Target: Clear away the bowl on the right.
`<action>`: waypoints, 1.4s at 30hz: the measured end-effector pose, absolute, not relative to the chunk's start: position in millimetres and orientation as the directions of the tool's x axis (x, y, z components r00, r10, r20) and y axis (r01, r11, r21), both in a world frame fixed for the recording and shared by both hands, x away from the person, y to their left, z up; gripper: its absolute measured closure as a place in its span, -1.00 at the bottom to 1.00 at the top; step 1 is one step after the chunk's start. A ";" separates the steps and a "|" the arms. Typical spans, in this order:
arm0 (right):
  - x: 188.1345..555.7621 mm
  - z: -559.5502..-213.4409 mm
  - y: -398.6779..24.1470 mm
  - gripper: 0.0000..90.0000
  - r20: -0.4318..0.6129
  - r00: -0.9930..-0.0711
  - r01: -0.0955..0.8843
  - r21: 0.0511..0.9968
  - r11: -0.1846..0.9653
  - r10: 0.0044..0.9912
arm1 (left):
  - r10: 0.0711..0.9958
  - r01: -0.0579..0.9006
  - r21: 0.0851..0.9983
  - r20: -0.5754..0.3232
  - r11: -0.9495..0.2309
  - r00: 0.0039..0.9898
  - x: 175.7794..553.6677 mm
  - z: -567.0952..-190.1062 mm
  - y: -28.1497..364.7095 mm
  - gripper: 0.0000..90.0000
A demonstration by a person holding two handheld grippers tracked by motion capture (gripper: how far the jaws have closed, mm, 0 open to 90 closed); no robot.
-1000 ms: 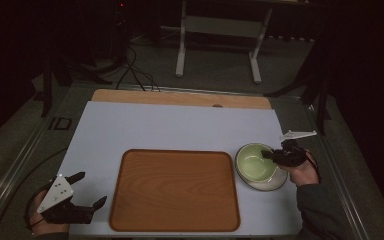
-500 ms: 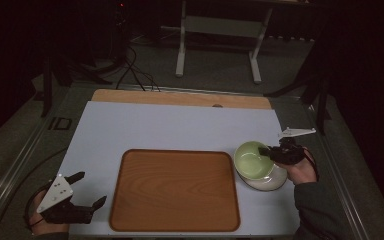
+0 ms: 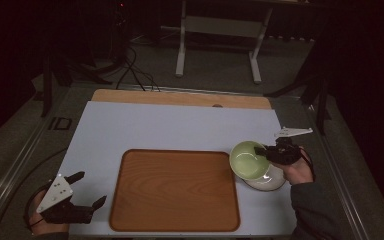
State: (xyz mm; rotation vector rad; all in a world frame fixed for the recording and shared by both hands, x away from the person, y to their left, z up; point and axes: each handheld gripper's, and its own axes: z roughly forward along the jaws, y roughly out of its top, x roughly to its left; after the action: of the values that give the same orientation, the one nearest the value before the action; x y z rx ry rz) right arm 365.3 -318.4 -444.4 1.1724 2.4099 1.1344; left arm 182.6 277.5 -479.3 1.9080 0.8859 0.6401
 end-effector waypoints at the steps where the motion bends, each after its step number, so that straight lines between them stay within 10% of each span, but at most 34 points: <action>1: 365.4 -444.1 -317.3 0.81 0.118 -0.656 0.566 0.730 0.383 0.746 | 0.791 0.320 0.889 0.074 -0.329 0.607 182.6 -479.3 277.6 -0.98; 42: 367.5 -440.3 -271.9 0.81 0.122 -0.711 0.526 0.746 0.409 0.692 | 0.791 0.315 0.891 0.075 -0.327 0.607 182.2 -478.7 278.6 -0.98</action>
State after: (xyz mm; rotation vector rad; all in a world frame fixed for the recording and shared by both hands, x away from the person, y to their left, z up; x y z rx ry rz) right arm 367.5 -271.9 -440.3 1.0783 2.4572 1.1878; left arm 182.2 278.6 -478.7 1.9024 0.8833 0.6423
